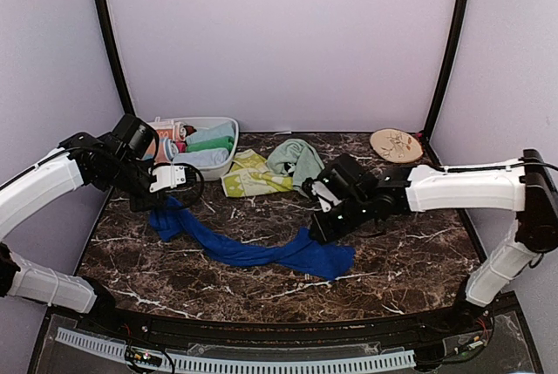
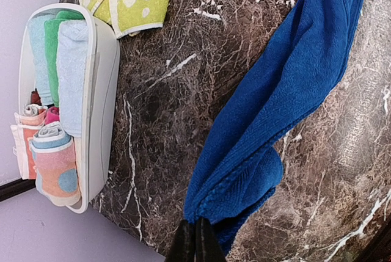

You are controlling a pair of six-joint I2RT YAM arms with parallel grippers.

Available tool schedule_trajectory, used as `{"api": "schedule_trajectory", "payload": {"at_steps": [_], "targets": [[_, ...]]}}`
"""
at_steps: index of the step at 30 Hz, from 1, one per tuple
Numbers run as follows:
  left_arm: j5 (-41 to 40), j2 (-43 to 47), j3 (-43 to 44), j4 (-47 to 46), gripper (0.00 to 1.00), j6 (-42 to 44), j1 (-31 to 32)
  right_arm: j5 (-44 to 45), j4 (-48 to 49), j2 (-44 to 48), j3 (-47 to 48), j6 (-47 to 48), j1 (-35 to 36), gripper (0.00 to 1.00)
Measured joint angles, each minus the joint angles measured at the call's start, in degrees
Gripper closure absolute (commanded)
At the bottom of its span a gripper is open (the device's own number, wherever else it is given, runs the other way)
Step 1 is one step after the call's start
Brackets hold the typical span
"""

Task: Roll the towels
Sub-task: Adjust the towel at the center of the board.

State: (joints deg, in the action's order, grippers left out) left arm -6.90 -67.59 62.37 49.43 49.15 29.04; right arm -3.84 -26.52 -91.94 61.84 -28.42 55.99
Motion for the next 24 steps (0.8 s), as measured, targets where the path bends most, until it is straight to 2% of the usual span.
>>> {"api": "schedule_trajectory", "payload": {"at_steps": [2,4,8,9,10,11,12,16,18,24], "targets": [[-0.57,0.0,-0.22,-0.09,1.0,0.0,0.0,4.02,-2.56,7.93,-0.17,-0.39,1.36,1.0],[-1.18,-0.02,-0.61,-0.13,1.0,0.0,0.0,5.29,-2.97,10.56,-0.63,-0.87,2.47,1.0],[-2.16,-0.68,-1.09,-0.13,1.0,0.0,0.0,6.29,-3.67,18.62,-7.89,-4.63,10.32,1.0],[-2.25,-0.98,-1.09,-0.17,1.0,0.0,0.0,5.9,-3.82,19.39,-10.32,-5.86,12.92,0.92],[-2.29,-1.2,-1.09,-0.17,1.0,-0.02,0.0,5.11,-4.0,19.54,-12.41,-6.95,15.39,0.81],[-2.29,-1.42,-1.09,-0.24,1.0,-0.02,0.0,3.82,-4.26,19.02,-14.86,-8.26,18.4,0.65],[-2.29,-1.62,-1.09,-0.28,1.0,-0.04,0.0,2.97,-4.81,18.25,-16.24,-9.46,20.24,0.57],[-2.25,-2.21,-0.96,-0.31,1.0,-0.07,0.02,0.61,-8.79,14.43,-17.27,-10.84,24.61,0.37],[-2.27,-2.45,-0.83,-0.28,1.0,-0.07,0.0,0.9,-11.45,14.34,-15.58,-10.64,23.85,0.33],[-2.25,-2.51,-0.81,-0.17,1.0,-0.07,0.0,1.97,-12.28,17.79,-8.98,-7.76,15.1,0.3]]}}
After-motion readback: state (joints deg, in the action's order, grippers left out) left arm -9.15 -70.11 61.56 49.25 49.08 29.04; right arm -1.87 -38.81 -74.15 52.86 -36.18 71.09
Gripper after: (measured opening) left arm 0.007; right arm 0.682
